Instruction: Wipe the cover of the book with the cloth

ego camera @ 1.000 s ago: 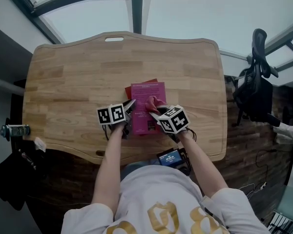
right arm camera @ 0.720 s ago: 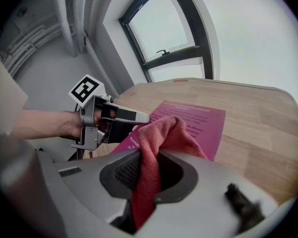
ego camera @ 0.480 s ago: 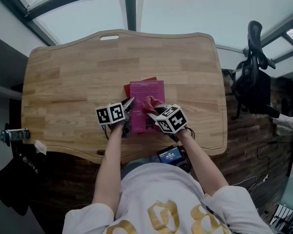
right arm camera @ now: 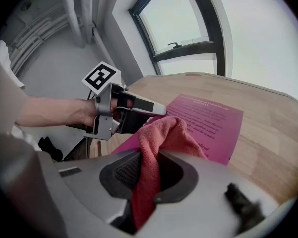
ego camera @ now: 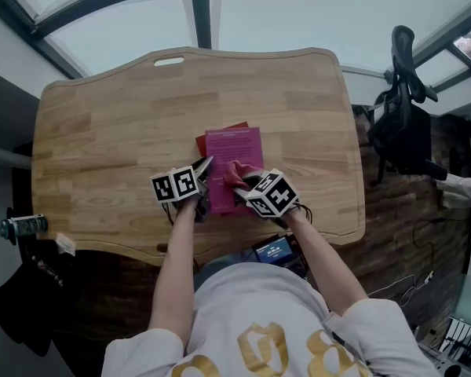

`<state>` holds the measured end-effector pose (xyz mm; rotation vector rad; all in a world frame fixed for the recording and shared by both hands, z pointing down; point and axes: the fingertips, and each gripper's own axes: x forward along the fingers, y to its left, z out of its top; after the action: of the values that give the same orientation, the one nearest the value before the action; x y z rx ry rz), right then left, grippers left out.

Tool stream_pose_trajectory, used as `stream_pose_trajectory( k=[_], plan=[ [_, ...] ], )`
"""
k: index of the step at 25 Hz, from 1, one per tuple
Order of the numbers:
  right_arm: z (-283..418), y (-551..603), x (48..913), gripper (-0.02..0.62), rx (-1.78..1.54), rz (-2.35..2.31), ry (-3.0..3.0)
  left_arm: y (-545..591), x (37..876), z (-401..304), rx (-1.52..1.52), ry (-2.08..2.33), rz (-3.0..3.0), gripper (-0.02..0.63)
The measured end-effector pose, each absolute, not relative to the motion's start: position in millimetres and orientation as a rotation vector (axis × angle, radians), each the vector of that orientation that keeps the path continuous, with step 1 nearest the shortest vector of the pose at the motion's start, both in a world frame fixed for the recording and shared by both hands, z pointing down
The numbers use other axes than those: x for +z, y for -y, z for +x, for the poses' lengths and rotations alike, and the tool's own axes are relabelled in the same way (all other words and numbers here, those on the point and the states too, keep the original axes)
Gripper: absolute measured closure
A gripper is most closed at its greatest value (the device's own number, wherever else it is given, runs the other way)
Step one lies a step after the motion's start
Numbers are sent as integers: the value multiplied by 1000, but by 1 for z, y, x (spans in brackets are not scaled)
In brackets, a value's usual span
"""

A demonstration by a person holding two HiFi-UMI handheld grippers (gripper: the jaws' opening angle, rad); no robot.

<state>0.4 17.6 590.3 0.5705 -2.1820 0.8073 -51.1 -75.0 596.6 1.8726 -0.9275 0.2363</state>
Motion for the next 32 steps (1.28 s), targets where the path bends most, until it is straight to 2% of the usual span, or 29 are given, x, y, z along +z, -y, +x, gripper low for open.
stream_pose_trajectory(
  k=[32],
  plan=[
    [-40, -44, 591, 525, 756, 328, 2137, 75, 598, -51, 234, 872, 1895, 532]
  ],
)
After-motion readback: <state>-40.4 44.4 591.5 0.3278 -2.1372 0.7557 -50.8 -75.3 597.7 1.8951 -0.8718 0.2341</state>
